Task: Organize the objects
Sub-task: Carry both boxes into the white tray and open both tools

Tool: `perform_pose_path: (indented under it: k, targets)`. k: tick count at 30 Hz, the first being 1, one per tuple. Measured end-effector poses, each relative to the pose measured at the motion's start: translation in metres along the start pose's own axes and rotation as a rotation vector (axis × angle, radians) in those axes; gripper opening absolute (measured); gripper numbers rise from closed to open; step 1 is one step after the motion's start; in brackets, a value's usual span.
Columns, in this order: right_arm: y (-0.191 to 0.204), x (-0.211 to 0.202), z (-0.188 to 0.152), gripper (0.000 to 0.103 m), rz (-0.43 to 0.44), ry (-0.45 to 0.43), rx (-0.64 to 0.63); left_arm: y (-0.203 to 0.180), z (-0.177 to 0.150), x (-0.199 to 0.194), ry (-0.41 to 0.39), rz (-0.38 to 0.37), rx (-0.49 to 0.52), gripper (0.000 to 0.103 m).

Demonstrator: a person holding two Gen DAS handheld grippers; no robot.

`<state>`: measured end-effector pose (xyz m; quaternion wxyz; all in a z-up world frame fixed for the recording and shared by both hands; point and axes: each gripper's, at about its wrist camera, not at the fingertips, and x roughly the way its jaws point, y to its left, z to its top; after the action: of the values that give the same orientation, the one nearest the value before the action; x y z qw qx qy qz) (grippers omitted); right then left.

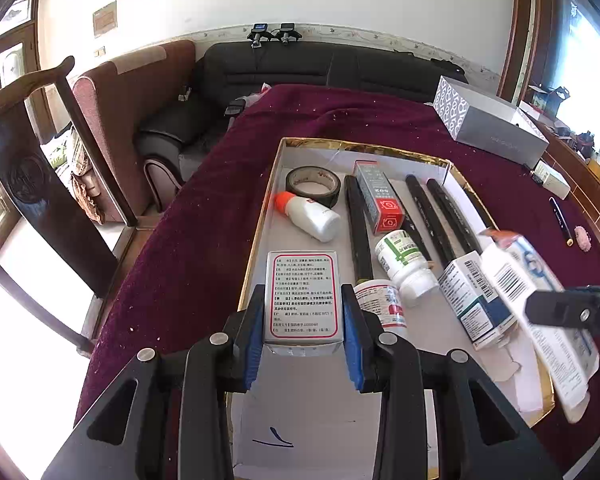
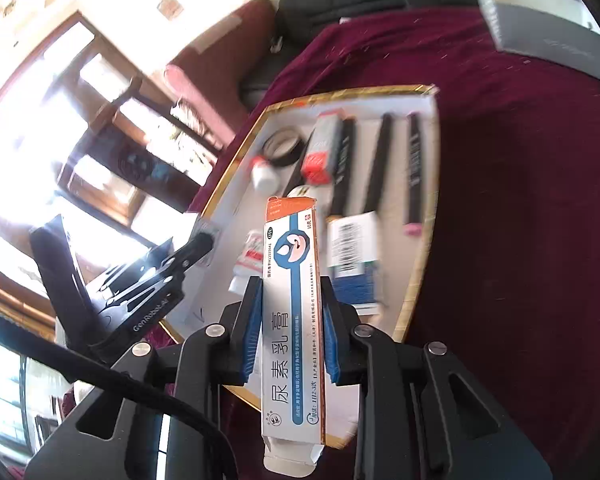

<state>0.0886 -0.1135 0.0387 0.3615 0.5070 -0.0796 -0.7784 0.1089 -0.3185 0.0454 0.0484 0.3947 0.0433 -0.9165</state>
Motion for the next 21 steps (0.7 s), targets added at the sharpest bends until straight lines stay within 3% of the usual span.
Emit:
perform_pose_path:
  k: [10, 21]
  targets:
    - [0.012, 0.037, -0.006, 0.024, -0.026, 0.063, -0.020, 0.004, -0.005, 0.011, 0.009, 0.025, 0.016, 0.030]
    - [0.008, 0.054, -0.006, 0.024, -0.100, 0.072, -0.051, -0.005, -0.002, 0.025, 0.033, 0.018, 0.042, 0.030]
